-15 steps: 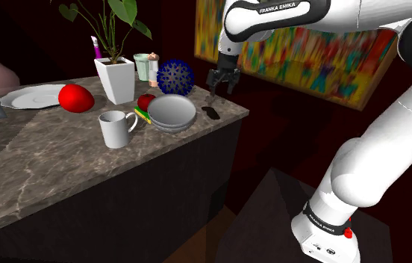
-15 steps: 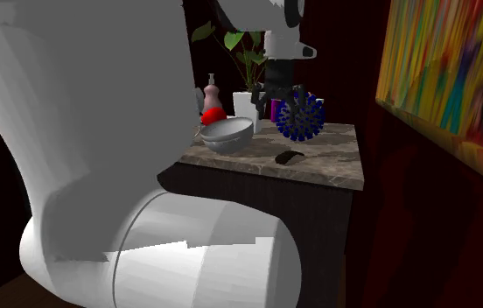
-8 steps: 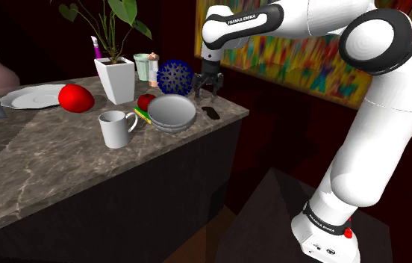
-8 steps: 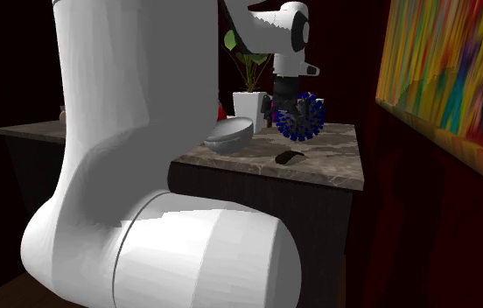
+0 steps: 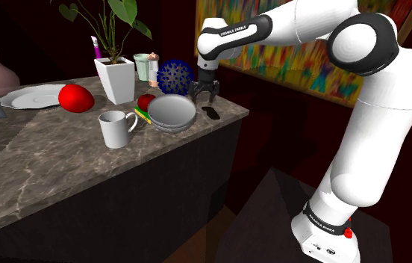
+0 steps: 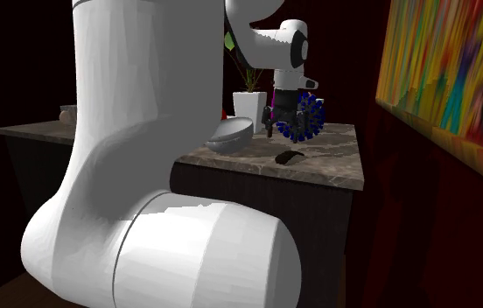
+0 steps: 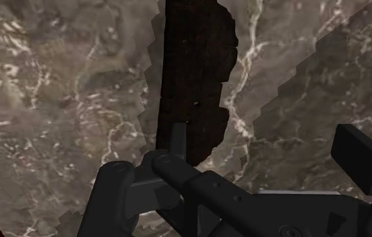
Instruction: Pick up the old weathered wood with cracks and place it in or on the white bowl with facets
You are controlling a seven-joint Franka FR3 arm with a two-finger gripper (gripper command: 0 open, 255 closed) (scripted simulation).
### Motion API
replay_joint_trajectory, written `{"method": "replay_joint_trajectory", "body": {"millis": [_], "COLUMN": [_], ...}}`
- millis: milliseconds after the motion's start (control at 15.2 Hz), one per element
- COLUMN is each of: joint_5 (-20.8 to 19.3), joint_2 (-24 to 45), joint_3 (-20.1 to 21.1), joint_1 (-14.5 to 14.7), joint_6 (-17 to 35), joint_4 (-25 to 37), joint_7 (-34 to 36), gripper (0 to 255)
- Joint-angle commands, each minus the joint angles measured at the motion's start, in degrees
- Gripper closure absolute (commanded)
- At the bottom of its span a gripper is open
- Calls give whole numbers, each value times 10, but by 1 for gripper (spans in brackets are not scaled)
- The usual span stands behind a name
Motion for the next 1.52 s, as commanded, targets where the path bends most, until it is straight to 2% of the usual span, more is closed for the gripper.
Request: {"method": "replay_joint_trajectory", "body": {"millis": [0,462,528,1122,1188,1386,1452], "joint_5": [1,1,1,1,1,-73,-77], "joint_2": [2,2,2,2,2,-64,-68], "joint_3": [0,0,0,0,0,-10,-10], "joint_1": [0,0,0,0,0,10,9], "joint_6": [9,8,8,8,8,48,49], "joint_4": [-6,-6,-6,-6,-6,-91,-95], "joint_7": [-1,-1,-1,-1,-1,103,109], "gripper": [0,0,255,255,0,0,0]}}
